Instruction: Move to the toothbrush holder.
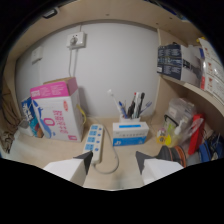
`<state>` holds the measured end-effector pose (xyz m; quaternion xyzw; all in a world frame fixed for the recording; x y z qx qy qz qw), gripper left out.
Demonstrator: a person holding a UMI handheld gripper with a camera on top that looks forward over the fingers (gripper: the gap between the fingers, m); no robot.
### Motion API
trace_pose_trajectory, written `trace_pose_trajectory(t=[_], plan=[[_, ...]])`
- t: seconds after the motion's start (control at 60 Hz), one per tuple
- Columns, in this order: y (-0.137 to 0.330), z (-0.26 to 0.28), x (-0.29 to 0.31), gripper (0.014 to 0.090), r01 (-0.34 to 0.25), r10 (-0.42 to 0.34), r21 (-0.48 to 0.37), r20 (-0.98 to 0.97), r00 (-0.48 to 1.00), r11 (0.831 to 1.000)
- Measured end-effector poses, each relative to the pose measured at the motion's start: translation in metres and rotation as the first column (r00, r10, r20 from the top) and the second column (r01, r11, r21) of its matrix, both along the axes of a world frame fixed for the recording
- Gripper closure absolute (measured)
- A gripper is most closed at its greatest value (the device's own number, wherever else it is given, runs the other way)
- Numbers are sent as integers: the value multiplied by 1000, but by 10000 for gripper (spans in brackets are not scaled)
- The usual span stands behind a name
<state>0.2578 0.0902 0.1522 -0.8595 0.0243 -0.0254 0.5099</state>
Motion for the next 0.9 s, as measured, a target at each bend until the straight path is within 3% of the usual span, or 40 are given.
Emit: trace_pose_trajectory(t=[0.25,0.45,0.9], plan=[[104,4,46,177,-9,9,73,7,1000,997],[162,2,63,177,-22,21,108,7,1000,994],[184,-6,70,177,-26,25,92,8,1000,995]])
